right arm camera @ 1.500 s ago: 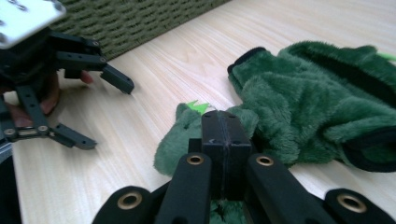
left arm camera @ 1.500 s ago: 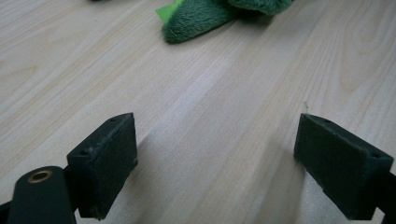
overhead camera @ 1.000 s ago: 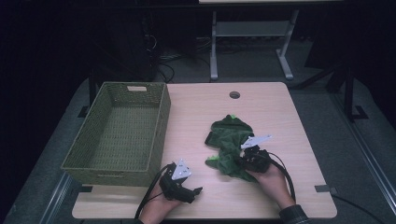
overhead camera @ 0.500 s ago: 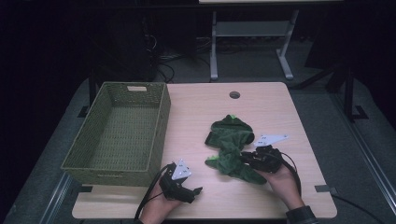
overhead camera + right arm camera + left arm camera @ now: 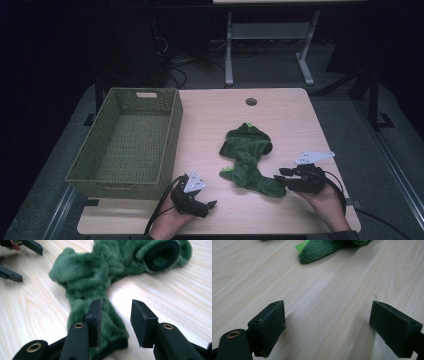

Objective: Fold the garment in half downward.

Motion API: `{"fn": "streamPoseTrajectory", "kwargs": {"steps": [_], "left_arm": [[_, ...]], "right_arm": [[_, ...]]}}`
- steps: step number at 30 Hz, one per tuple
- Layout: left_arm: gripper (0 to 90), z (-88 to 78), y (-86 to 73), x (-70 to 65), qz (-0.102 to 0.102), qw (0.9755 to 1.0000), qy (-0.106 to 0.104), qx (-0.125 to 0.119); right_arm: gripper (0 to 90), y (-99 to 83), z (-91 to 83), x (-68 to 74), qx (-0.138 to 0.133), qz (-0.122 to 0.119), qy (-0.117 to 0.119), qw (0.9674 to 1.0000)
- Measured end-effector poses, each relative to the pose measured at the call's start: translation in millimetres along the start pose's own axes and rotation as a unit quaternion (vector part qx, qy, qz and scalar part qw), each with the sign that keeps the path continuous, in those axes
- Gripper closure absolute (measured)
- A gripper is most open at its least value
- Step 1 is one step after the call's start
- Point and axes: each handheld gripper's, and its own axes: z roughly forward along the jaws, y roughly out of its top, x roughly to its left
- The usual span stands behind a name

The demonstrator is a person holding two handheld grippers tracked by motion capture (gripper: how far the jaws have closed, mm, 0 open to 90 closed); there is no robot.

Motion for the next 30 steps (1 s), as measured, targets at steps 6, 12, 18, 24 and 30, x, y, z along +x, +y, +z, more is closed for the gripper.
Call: {"fn": "streamPoseTrajectory", "kwargs": {"steps": [6,12,18,24,30], "left_arm": [[12.6,-0.1,0.0,0.1,0.000,1.0000,0.000,0.001],[12.6,-0.3,0.1,0.2,0.001,1.0000,0.000,0.002],[12.6,-0.2,0.2,0.4,0.002,1.0000,0.000,0.001],[12.6,-0.3,0.2,0.4,0.002,1.0000,0.000,0.001],[12.6,-0.3,0.2,0.4,0.002,1.0000,0.000,0.001]], "right_arm": [[52.7,-17.1,-12.1,-3.1,-0.004,0.008,-0.001,1.0000],[47.5,-35.6,-23.5,-4.1,-0.008,0.014,-0.003,0.9999],[47.7,-50.8,-26.8,0.4,-0.004,0.015,0.005,0.9999],[52.9,-54.7,-21.2,6.6,0.005,0.005,0.020,0.9998],[59.1,-53.5,-13.4,11.5,0.017,0.005,0.039,0.9991]]}}
